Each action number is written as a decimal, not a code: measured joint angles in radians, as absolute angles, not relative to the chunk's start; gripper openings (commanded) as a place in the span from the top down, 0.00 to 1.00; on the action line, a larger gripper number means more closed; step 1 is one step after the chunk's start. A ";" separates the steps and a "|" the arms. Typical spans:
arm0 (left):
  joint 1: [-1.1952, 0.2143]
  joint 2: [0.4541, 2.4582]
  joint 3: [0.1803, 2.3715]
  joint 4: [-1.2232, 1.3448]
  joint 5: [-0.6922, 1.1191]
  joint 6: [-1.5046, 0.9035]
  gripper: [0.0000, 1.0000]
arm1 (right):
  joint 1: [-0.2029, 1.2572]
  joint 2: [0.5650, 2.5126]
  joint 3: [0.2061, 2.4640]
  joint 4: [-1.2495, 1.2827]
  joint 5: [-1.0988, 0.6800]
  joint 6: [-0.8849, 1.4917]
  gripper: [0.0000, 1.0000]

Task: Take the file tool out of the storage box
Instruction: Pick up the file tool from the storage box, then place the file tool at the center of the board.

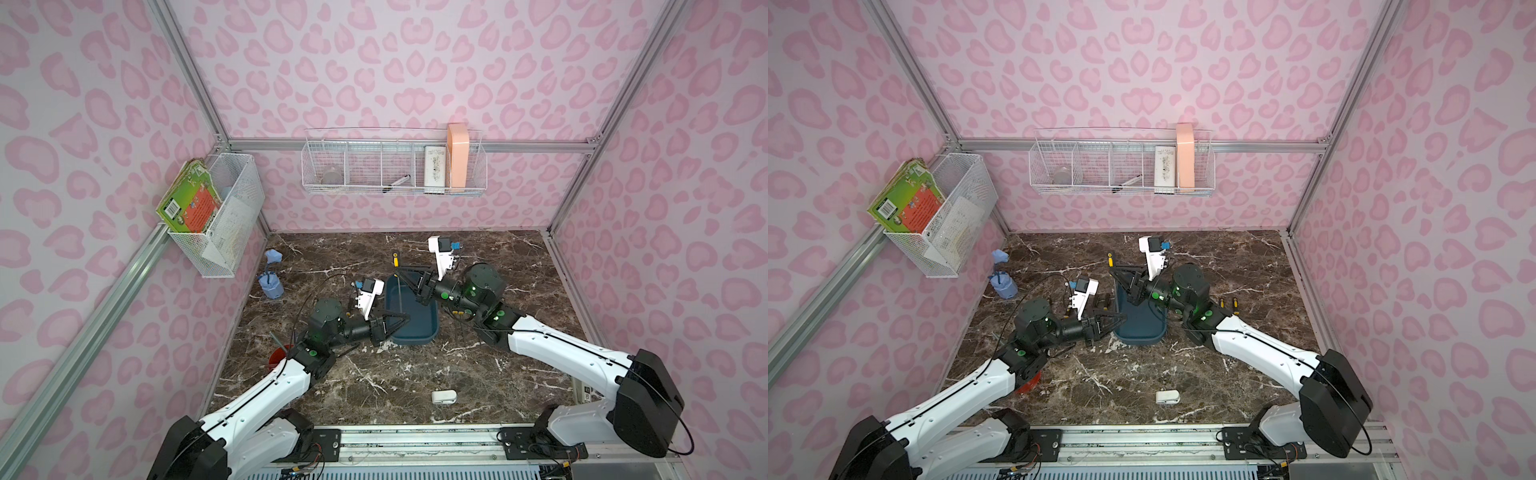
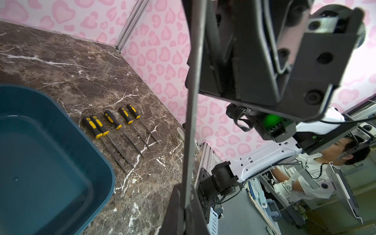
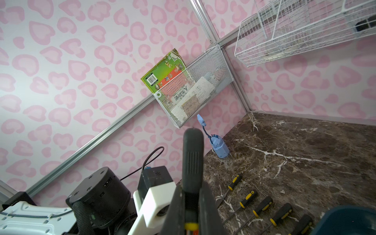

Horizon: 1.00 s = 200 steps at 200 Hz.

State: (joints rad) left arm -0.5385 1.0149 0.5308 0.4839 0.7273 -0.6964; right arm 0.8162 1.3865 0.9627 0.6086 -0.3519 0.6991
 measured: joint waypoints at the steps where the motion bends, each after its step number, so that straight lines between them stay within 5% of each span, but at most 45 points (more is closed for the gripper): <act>1: -0.538 1.014 0.531 0.482 0.726 -0.696 1.00 | 0.816 1.387 0.963 0.609 -0.352 0.699 0.86; 18: -0.538 0.991 0.544 0.415 0.715 -0.677 1.00 | 0.816 1.397 0.961 0.614 -0.350 0.696 0.70; 45: -0.537 0.935 0.593 0.241 0.624 -0.645 1.00 | 0.796 1.423 0.939 0.632 -0.376 0.683 0.64; 93: -0.538 0.900 0.789 -0.331 0.260 -0.559 1.00 | 0.659 1.414 0.886 0.622 -0.432 0.702 0.64; 148: -0.533 1.189 0.940 -0.910 -0.191 -0.564 1.00 | 0.571 1.462 0.933 0.399 -0.590 0.606 0.65; 200: -0.424 1.341 0.991 -1.065 -0.345 -0.595 1.00 | 0.561 1.430 0.922 0.345 -0.673 0.567 0.66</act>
State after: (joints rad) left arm -0.4236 1.3407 0.9909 -1.0653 -0.3447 -0.5953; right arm 0.5610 1.4300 0.9222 0.3454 -0.6727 0.5671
